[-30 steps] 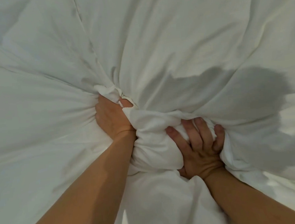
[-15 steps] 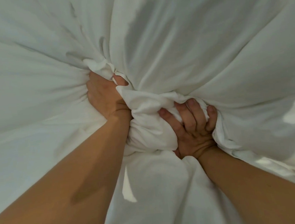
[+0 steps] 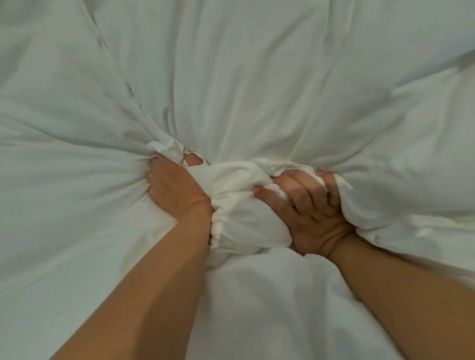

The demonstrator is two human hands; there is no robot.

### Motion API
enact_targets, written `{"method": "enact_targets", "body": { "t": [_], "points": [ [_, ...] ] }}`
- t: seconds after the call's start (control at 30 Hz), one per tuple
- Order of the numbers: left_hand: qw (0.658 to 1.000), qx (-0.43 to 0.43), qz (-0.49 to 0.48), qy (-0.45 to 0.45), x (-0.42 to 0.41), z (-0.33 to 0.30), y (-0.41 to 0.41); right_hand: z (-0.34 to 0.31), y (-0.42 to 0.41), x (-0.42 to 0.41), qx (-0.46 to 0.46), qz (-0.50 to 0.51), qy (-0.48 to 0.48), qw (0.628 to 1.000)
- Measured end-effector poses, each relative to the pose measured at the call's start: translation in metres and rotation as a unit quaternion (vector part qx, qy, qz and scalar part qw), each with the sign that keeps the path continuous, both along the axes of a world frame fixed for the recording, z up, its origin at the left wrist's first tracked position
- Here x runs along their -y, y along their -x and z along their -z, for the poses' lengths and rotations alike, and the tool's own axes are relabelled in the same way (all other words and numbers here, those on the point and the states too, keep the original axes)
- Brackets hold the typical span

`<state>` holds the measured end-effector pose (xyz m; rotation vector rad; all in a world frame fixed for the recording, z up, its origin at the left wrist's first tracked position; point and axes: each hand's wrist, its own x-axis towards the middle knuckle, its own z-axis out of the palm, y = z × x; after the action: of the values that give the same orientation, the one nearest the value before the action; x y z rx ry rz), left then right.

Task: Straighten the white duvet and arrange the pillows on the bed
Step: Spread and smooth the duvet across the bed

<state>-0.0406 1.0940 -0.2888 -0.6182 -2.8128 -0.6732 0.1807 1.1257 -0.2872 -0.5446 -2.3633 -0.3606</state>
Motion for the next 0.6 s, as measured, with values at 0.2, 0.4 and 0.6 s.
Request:
{"method": "enact_targets", "body": {
  "t": [0.2,0.4,0.6],
  "points": [
    [0.949,0.265,0.058,-0.158,0.046,-0.051,-0.035,-0.038,-0.014,0.022,0.037,0.033,0.05,0.998],
    [0.905,0.388,-0.01,-0.172,0.093,-0.138,-0.053,-0.122,-0.058,0.045,0.154,-0.013,0.081,0.985],
    [0.9,0.321,0.052,-0.291,-0.029,-0.338,-0.064,-0.275,-0.115,-0.041,0.096,0.02,0.033,0.995]
  ]
}}
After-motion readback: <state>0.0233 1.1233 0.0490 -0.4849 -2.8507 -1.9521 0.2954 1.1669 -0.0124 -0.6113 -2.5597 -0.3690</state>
